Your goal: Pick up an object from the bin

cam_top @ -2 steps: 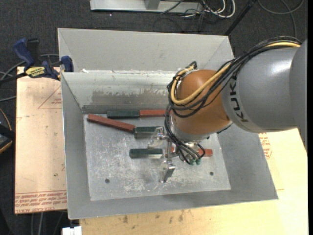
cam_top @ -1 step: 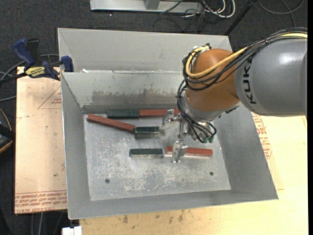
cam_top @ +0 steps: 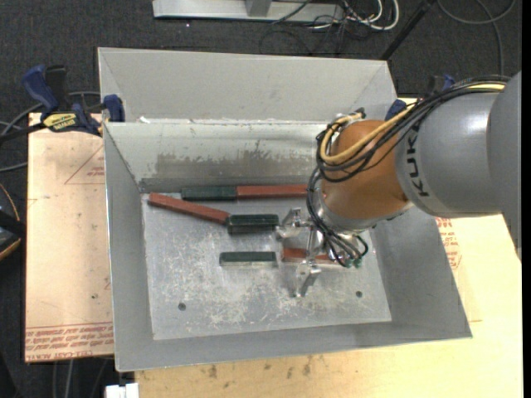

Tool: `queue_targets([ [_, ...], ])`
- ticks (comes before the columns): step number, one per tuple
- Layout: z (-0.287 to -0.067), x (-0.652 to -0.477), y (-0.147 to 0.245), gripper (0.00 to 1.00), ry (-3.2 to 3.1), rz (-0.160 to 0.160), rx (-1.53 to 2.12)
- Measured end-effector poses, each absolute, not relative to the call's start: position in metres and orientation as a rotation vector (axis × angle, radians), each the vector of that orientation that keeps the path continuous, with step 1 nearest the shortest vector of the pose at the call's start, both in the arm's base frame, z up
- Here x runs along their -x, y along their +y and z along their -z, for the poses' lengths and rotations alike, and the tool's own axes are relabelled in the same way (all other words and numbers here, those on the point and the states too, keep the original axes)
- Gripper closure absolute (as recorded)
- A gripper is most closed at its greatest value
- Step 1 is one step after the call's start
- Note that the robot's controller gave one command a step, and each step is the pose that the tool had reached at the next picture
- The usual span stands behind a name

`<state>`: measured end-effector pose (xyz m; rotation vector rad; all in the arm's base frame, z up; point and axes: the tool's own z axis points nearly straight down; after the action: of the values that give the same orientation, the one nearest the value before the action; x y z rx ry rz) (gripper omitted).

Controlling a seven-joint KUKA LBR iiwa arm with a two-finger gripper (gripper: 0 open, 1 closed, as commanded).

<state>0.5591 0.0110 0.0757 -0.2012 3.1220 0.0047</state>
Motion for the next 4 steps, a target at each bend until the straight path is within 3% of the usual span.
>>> queue_targets([
  [1, -0.078, -0.601, -0.015, 1.00, 3.129, -0.015, 0.165],
  [4, -0.090, -0.599, -0.015, 1.00, 3.134, -0.006, 0.168],
])
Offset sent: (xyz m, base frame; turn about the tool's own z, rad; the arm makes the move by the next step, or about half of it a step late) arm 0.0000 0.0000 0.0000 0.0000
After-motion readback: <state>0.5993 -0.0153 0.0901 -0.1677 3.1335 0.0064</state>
